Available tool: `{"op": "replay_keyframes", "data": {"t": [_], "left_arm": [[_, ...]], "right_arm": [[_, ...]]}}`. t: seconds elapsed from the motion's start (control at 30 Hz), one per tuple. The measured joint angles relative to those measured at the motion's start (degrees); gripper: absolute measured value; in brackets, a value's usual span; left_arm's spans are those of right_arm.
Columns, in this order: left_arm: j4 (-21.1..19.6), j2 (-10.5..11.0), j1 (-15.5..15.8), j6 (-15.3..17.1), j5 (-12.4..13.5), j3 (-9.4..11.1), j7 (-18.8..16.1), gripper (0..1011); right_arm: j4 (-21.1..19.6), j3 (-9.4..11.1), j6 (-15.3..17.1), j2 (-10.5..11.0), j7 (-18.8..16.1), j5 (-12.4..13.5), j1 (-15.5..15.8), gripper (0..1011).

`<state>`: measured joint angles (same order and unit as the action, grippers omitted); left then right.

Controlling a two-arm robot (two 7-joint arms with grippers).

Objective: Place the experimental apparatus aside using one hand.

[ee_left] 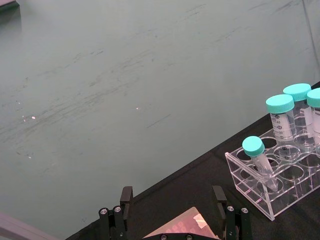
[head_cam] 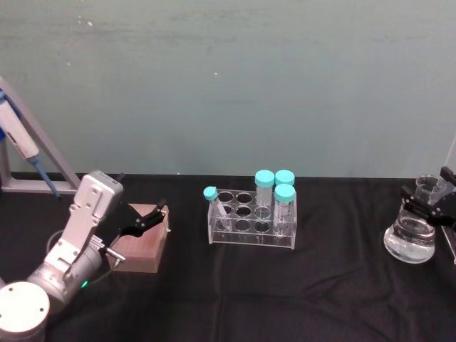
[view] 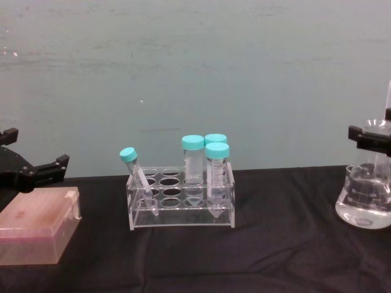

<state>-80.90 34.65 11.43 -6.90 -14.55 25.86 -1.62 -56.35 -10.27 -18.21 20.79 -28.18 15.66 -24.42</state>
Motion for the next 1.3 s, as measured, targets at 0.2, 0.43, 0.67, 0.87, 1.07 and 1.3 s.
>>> {"op": "replay_keyframes", "data": {"t": [0.2, 0.43, 0.67, 0.87, 1.07, 1.3], "left_arm": [[0.0, 0.0, 0.0, 0.0, 0.0, 0.0, 0.0, 1000], [0.0, 0.0, 0.0, 0.0, 0.0, 0.0, 0.0, 1000], [0.0, 0.0, 0.0, 0.0, 0.0, 0.0, 0.0, 1000], [0.0, 0.0, 0.0, 0.0, 0.0, 0.0, 0.0, 1000], [0.0, 0.0, 0.0, 0.0, 0.0, 0.0, 0.0, 1000], [0.0, 0.0, 0.0, 0.0, 0.0, 0.0, 0.0, 1000]], "right_arm": [[-2.0, 0.3, -0.8, 0.3, 0.1, -0.3, 0.7, 1000], [-4.7, 0.7, -2.0, 0.7, 0.2, -0.5, 1.9, 1000], [-8.3, 0.9, -3.4, 1.3, -1.3, 0.1, 3.4, 1000], [-11.1, 0.5, -4.1, 2.0, -3.3, 1.2, 4.6, 1000], [-15.4, -0.3, -3.8, 3.3, -6.0, 3.6, 7.4, 1000], [-19.8, -1.0, -2.5, 5.1, -7.9, 6.2, 11.0, 1000]]}}
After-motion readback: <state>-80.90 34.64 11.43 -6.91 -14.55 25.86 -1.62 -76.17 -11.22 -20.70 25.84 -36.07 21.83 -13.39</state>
